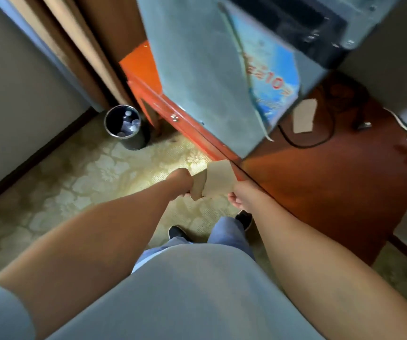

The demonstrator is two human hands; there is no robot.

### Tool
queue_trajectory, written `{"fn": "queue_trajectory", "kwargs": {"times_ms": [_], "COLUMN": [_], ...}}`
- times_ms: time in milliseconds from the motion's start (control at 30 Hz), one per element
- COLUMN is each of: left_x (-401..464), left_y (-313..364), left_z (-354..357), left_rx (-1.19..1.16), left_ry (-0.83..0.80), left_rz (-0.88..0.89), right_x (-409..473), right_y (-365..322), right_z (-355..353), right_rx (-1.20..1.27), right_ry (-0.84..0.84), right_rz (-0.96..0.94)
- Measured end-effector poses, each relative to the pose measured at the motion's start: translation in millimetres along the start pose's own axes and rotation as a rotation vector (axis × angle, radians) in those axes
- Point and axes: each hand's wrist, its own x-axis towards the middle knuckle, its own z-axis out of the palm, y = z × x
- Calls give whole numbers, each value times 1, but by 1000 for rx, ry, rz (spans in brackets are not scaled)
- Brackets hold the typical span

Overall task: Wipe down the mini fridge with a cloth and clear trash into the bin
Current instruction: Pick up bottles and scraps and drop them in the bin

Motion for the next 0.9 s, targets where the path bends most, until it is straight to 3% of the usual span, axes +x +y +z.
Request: {"fn": "queue_trajectory", "kwargs": {"times_ms": [233,433,700,900], "left_x": [10,40,115,183], "left_y": [-77,-105,-109,-113], "left_z": [-77,-137,-226,-283], "left_rx": [-411,-609,-783,-936], "left_ry": [257,383,446,417], "left_rz": [-126,-208,-347,-408], "right_x": [7,27,89,130], "right_y": [-51,-103,-199,-269], "right_z": [103,169,267,330], "right_rx": [-277,-309,-396,-501], "right_ry": [27,-28,-141,-90], "right_rz": [-154,-187,-101,-92]}}
